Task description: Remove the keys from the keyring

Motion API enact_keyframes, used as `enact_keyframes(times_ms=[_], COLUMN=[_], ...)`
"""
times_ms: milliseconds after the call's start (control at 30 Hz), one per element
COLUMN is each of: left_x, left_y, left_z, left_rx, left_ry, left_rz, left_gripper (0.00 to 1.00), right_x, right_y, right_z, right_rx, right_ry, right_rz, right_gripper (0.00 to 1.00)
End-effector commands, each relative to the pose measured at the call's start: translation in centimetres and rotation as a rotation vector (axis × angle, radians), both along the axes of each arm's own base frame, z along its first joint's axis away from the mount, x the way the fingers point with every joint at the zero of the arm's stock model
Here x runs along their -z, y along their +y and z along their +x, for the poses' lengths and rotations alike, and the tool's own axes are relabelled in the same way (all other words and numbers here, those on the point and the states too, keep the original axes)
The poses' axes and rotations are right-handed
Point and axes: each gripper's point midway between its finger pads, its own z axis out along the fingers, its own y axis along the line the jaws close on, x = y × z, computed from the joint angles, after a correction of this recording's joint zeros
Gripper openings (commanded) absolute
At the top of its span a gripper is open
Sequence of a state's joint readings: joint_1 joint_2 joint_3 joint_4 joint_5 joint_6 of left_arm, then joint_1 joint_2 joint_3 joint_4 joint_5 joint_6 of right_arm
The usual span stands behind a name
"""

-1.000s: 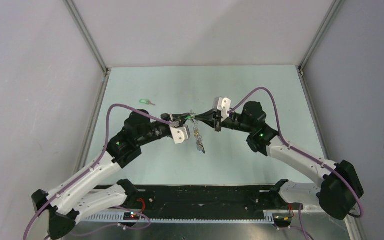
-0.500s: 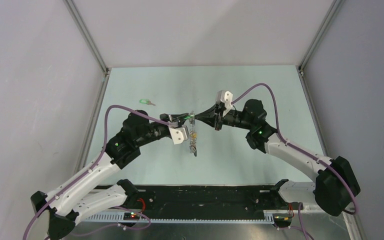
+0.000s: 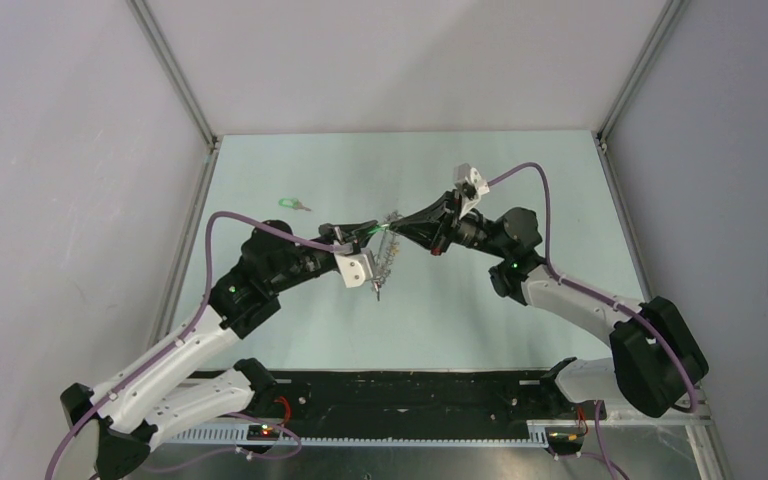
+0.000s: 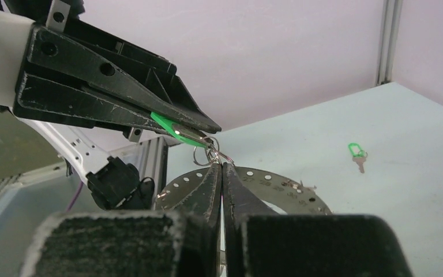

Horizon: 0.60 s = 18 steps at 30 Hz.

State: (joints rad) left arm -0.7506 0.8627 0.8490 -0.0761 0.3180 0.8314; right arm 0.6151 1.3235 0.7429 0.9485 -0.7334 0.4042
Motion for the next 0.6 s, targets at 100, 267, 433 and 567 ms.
enact_keyframes(times_ms=[100, 267, 433, 567], left_x=[-2.2, -2.3, -2.3, -2.4], left_y=[0.3, 0.5, 0.4, 0.5], left_z=[-0.1, 0.0, 0.0, 0.0], left_rx=[-0.01, -0.018, -0.016, -0.018], left_ry=[-0.054, -0.055, -0.056, -0.058], left_rz=[-0.042, -0.043, -0.045, -0.047], left_gripper=[0.0, 0.0, 0.0, 0.0], right_x=[-5.3, -5.3, -5.3, -5.4], right_y=[-1.6, -2.5, -3.3, -3.7], right_z=[-0.6, 0.0, 0.7, 0.9], right_rx=[0.041, 0.102, 0.168, 0.193], right_ry=[-0.049, -0.009, 0.028, 0.037], right_rz=[0.203, 0.231, 0.262, 0.276], right_gripper=[0.0, 0.0, 0.0, 0.0])
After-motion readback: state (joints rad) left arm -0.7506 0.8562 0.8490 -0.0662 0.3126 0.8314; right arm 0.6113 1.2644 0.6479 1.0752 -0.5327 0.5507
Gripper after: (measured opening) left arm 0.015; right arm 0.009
